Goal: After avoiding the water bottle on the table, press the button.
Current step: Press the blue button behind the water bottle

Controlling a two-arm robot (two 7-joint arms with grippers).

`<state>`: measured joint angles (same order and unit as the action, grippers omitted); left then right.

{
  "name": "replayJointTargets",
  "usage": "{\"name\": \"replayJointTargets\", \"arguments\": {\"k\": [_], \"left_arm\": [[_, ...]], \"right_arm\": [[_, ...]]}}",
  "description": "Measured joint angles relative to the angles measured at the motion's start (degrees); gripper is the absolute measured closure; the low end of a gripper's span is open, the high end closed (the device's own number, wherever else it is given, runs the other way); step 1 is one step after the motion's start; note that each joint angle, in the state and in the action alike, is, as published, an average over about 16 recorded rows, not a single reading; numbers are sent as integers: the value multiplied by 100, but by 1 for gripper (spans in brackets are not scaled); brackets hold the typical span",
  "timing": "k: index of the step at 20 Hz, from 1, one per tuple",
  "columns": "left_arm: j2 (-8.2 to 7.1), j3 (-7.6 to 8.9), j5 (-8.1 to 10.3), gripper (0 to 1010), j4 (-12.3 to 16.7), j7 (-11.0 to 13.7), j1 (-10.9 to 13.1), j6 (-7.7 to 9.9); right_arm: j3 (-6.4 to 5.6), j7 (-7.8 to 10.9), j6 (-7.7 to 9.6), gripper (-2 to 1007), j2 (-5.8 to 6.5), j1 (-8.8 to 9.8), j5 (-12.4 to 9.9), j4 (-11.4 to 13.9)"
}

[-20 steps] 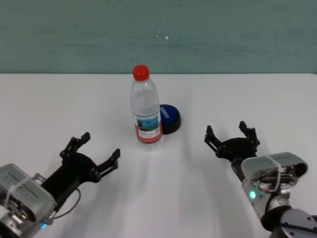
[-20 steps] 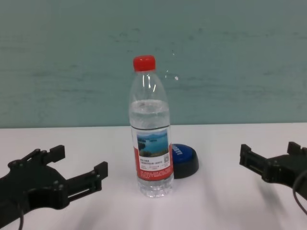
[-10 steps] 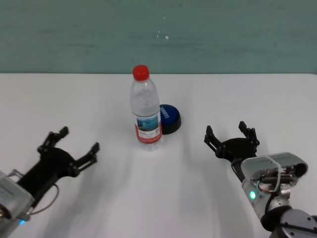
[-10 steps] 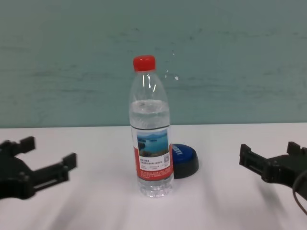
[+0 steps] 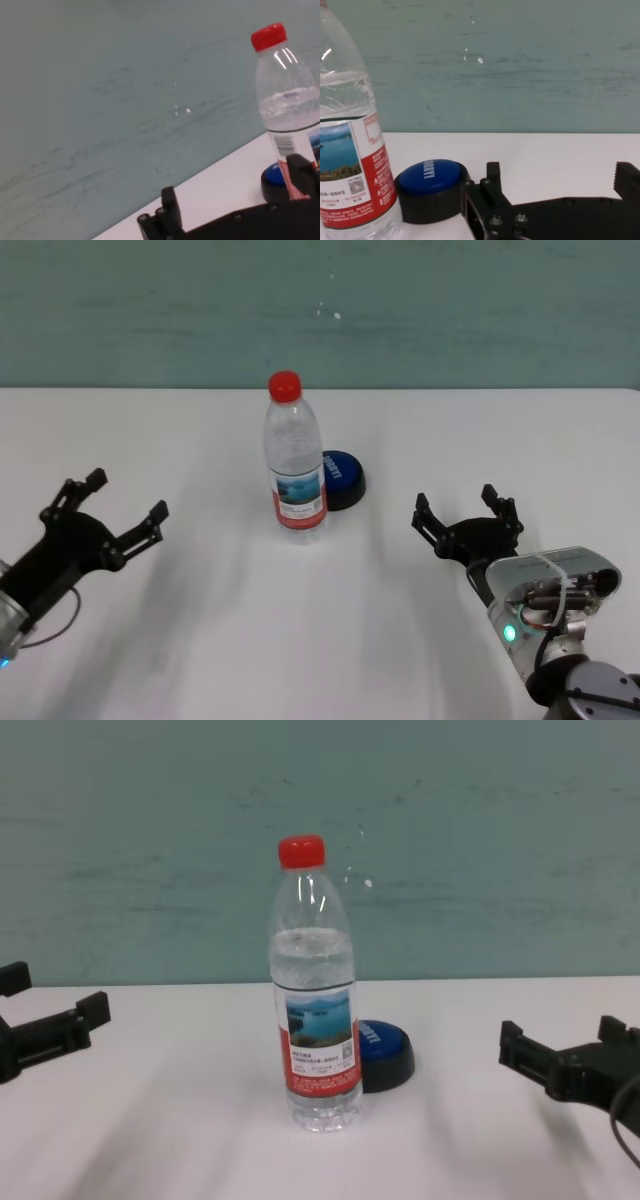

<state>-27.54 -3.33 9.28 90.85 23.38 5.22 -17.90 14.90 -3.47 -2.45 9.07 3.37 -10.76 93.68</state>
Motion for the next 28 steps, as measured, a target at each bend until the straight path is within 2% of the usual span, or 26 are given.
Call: {"name": "replayJointTargets", "arguments": {"k": [5, 11, 19, 28], "left_arm": [[-40, -29, 124, 10, -313, 154, -311, -58], [-16, -183, 172, 10, -738, 277, -756, -74], [114, -525, 138, 10, -1360, 404, -1415, -82], [372, -938, 39, 10, -2293, 523, -2248, -172]], "right_arm": [[0, 0, 0, 1, 0, 0, 0, 0], [0, 0, 0, 1, 0, 0, 0, 0], [0, 0, 0, 1, 0, 0, 0, 0], [0, 0, 0, 1, 0, 0, 0, 0]]}}
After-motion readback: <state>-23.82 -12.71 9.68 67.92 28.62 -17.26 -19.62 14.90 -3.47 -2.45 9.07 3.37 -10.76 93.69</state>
